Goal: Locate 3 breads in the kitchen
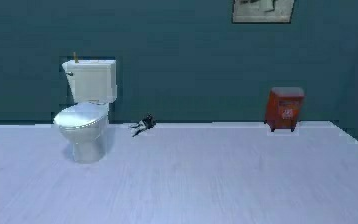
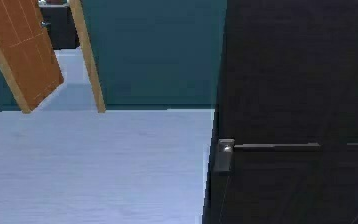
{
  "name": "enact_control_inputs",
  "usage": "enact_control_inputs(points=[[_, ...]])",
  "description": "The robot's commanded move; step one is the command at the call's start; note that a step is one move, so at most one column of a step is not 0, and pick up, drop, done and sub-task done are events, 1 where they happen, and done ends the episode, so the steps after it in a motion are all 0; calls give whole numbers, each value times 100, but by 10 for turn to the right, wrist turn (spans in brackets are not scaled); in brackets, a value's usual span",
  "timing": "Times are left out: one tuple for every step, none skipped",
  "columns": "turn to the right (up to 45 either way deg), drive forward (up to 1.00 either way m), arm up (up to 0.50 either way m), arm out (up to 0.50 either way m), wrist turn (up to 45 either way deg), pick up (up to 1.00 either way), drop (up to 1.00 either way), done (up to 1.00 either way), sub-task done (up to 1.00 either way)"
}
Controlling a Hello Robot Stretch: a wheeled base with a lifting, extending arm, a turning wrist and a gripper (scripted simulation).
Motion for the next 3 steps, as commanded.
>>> enact_control_inputs(points=[[450,0,0,0,0,0,0,0,0],[120,0,0,0,0,0,0,0,0],[0,20,0,0,0,0,0,0,0]])
